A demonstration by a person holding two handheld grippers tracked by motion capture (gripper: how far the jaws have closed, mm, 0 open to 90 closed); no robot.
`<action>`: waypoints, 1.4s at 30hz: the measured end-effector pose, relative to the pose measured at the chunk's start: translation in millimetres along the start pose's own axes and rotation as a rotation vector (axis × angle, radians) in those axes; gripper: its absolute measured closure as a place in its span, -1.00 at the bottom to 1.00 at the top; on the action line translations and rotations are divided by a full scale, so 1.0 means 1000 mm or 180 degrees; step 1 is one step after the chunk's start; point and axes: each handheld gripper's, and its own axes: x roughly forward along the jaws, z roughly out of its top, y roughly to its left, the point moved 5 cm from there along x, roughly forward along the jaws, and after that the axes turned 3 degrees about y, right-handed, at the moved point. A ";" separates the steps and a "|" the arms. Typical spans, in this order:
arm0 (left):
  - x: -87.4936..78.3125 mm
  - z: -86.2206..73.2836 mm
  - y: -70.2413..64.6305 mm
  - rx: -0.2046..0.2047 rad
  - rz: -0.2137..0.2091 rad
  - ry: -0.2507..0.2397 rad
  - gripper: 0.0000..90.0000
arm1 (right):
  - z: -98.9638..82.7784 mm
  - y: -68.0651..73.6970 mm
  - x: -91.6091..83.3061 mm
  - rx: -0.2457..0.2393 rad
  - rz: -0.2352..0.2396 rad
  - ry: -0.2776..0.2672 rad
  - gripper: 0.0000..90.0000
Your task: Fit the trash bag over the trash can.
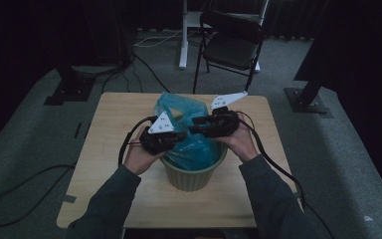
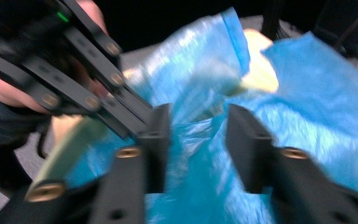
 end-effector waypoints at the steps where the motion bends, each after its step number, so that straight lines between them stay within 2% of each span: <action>1: -0.001 0.000 0.000 0.0003 0.0006 -0.0006 0.98 | -0.002 0.000 0.001 -0.0015 -0.0001 0.0033 0.70; 3: -0.004 -0.001 0.003 -0.0009 0.0042 -0.0020 0.98 | -0.005 0.002 -0.001 -0.0038 0.0003 0.0051 0.89; 5: -0.007 -0.001 0.007 -0.0055 0.0077 -0.0050 0.94 | -0.008 0.004 -0.004 -0.0086 0.0001 0.0072 0.97; 8: -0.011 0.002 0.013 -0.0107 0.0150 -0.0085 0.87 | -0.010 0.006 -0.008 -0.0170 0.0018 0.0062 0.98; 13: -0.010 0.007 0.021 -0.0153 0.0256 -0.0075 0.67 | -0.012 0.009 -0.010 -0.0225 0.0047 0.0034 0.99; 19: -0.002 0.009 0.035 -0.0293 0.0300 -0.0056 0.43 | -0.011 0.011 -0.012 -0.0293 0.0074 0.0002 0.99; 24: 0.002 0.009 0.042 -0.0390 0.0132 -0.0107 0.23 | -0.010 0.012 -0.014 -0.0338 0.0085 -0.0014 0.99; 29: 0.009 0.011 0.046 -0.0443 0.0003 -0.0032 0.14 | -0.010 0.014 -0.015 -0.0381 0.0102 -0.0040 0.99; 32: 0.014 0.012 0.047 -0.0473 -0.0086 0.0004 0.21 | -0.009 0.015 -0.016 -0.0410 0.0111 -0.0045 1.00; 36: 0.018 0.012 0.046 -0.0442 -0.0105 0.0078 0.76 | -0.010 0.015 -0.017 -0.0458 0.0094 -0.0032 0.99; 38: 0.019 0.013 0.044 -0.0397 -0.0074 0.0108 0.95 | -0.011 0.015 -0.018 -0.0477 0.0076 -0.0022 1.00; 42: 0.017 0.012 0.046 -0.0381 0.0012 0.0121 1.00 | -0.013 0.015 -0.020 -0.0489 0.0053 -0.0014 1.00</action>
